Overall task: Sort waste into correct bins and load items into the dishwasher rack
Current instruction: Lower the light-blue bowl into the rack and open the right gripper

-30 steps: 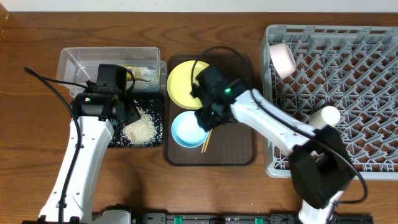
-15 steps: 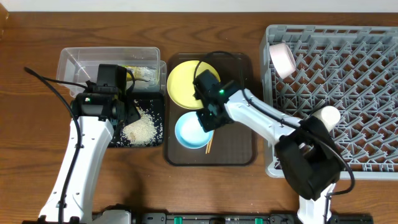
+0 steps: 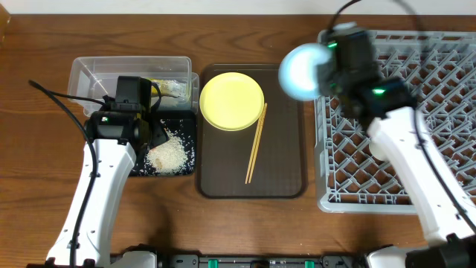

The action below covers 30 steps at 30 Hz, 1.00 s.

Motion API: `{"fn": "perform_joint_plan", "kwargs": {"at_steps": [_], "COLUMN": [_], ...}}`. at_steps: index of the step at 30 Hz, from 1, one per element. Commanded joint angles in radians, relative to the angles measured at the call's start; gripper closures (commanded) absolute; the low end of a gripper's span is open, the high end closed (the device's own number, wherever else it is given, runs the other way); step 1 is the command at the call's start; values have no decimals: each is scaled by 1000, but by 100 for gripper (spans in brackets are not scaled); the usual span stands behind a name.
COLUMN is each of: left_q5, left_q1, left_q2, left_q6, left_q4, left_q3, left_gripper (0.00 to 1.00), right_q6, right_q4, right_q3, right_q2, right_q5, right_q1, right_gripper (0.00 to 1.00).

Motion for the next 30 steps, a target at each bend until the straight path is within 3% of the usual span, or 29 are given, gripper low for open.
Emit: {"fn": "perform_joint_plan", "kwargs": {"at_steps": [1,11,17,30], "left_q5": [-4,-4,-4,-2], "left_q1": [5,5,5,5], "left_q2": [-7,-7,-7,-7], "left_q6": [-5,-5,-5,-5], "left_q4": [4,4,3,3], "left_q3": [-10,-10,-10,-10], "left_gripper": [32,32,32,32], "right_q6": [-198,-431,-436,-434], "right_q4": [60,370,518,620], "right_q3": [3,3,3,3], "right_q2": [9,130,257,452], "right_q5": [223,564,747,798], "right_q1": [-68,-201,-238,-251], "right_gripper": [99,99,99,99]}}
